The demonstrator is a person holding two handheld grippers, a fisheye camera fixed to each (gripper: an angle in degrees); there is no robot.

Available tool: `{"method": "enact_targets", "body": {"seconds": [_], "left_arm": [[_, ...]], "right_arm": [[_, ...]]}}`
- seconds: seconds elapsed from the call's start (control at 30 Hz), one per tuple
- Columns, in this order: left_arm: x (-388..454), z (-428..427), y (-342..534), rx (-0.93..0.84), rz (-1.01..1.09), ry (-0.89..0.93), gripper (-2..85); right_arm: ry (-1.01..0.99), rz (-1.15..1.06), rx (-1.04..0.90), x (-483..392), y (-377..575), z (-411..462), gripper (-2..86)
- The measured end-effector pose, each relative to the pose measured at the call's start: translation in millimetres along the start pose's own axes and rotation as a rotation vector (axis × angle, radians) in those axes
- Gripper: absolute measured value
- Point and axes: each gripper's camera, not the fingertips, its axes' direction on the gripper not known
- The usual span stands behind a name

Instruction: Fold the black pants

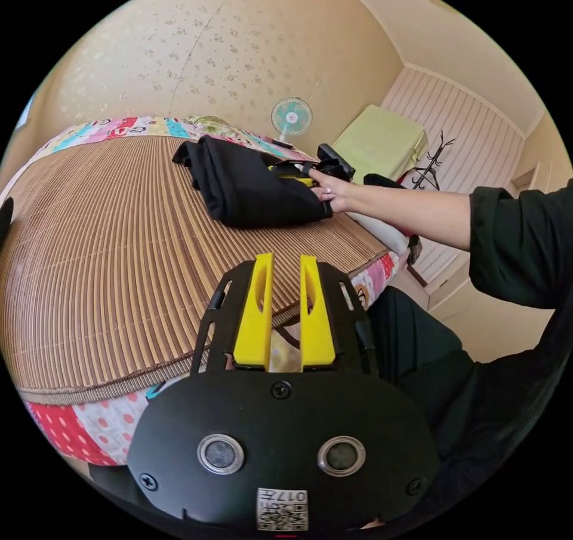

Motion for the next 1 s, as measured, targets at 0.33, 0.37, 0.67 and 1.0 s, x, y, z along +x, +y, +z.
{"method": "enact_targets", "body": {"seconds": [0.33, 0.37, 0.67, 1.0], "left_arm": [[-33.9, -88.9, -2.2, 0.269, -0.036, -0.103, 5.1], [-48.2, -107.7, 1.5, 0.329, -0.079, -0.115, 5.2], [-143.0, -227.9, 53.5, 0.667, -0.415, -0.255, 5.9], [-176.7, -233.6, 36.3, 0.585, -0.407, -0.221, 6.5]], "right_arm": [[-0.078, -0.206, -0.177, -133.7, -56.6, 176.8, 14.0], [-0.088, -0.237, -0.204, -157.4, -55.3, 204.7, 14.0], [-0.177, -0.243, -0.2, -262.2, -16.4, 353.2, 14.0], [-0.256, -0.324, -0.424, -220.8, -31.1, 312.3, 13.7]]}}
